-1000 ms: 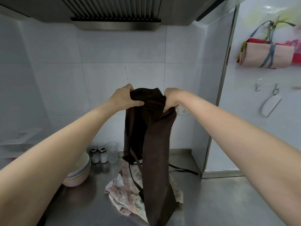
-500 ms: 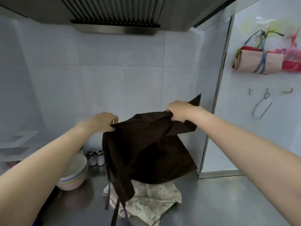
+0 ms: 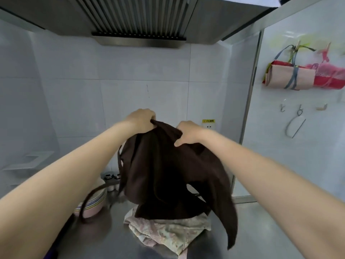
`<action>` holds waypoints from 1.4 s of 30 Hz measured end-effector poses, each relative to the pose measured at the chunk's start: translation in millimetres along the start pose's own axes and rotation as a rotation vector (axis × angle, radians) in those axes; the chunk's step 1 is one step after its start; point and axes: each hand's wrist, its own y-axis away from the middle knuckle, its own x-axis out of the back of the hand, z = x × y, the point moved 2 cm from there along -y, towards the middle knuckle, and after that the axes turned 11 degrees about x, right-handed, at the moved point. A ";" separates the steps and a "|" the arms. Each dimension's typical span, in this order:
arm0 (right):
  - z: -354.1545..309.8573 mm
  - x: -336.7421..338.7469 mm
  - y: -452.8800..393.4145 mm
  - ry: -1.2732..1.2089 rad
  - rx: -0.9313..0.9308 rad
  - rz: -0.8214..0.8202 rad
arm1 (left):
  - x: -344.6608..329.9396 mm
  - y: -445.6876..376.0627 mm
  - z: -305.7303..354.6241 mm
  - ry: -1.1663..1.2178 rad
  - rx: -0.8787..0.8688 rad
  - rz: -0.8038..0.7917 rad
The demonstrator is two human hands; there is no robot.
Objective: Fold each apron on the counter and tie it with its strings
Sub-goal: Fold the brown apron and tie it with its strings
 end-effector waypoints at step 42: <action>-1.8 67.4 10.9 0.479 -0.066 0.024 | 77.1 16.2 -76.1 -0.575 0.357 0.352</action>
